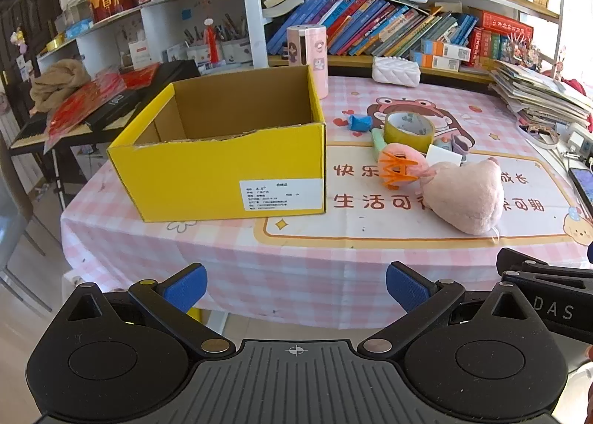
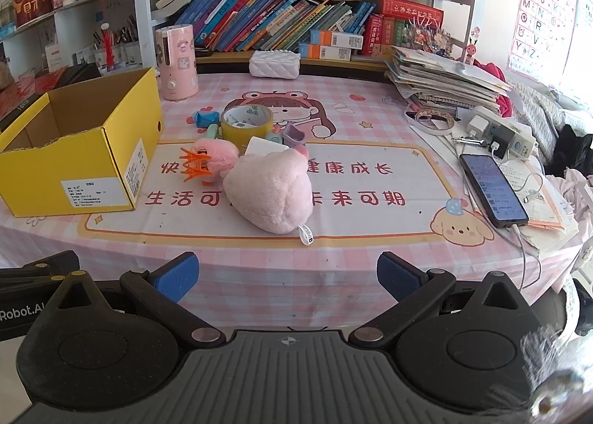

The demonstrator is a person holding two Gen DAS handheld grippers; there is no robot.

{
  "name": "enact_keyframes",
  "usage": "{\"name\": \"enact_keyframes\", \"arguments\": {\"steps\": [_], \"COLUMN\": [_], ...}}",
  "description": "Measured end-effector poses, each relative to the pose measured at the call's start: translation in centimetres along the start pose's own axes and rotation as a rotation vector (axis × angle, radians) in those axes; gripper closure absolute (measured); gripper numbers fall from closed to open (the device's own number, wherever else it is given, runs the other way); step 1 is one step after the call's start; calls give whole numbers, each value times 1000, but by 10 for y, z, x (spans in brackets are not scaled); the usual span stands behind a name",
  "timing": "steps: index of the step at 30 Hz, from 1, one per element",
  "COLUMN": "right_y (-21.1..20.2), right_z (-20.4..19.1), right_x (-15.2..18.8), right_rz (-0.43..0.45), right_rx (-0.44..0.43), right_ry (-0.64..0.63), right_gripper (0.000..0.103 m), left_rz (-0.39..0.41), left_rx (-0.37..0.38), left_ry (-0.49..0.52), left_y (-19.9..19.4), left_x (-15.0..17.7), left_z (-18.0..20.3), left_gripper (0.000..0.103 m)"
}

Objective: Organize objects

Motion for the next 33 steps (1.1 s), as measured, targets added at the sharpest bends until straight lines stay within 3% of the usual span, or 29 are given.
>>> {"name": "enact_keyframes", "arguments": {"steps": [16, 33], "right_y": [2, 1], "right_z": [-1, -7], "right_x": [-4, -6], "right_rz": [10, 37], "right_rx": [-8, -13], "right_ry": [3, -5], "right_gripper": [0, 0], "left_rz": [62, 57], "left_rx": [-1, 32], "left_ry": [11, -12], "left_y": [-3, -4], "left_x": [-2, -3], "left_z": [-5, -11], "left_gripper": [0, 0]}}
Point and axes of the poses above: each gripper's, at about its wrist camera, not at the fingertips, and y roughly the way its jaws point, z to its right, x to its underside, the point moved 4 cm from there along y, roughly the way its jaws point, and after that the axes turned 14 degrees about -x, right-handed, at the moved point
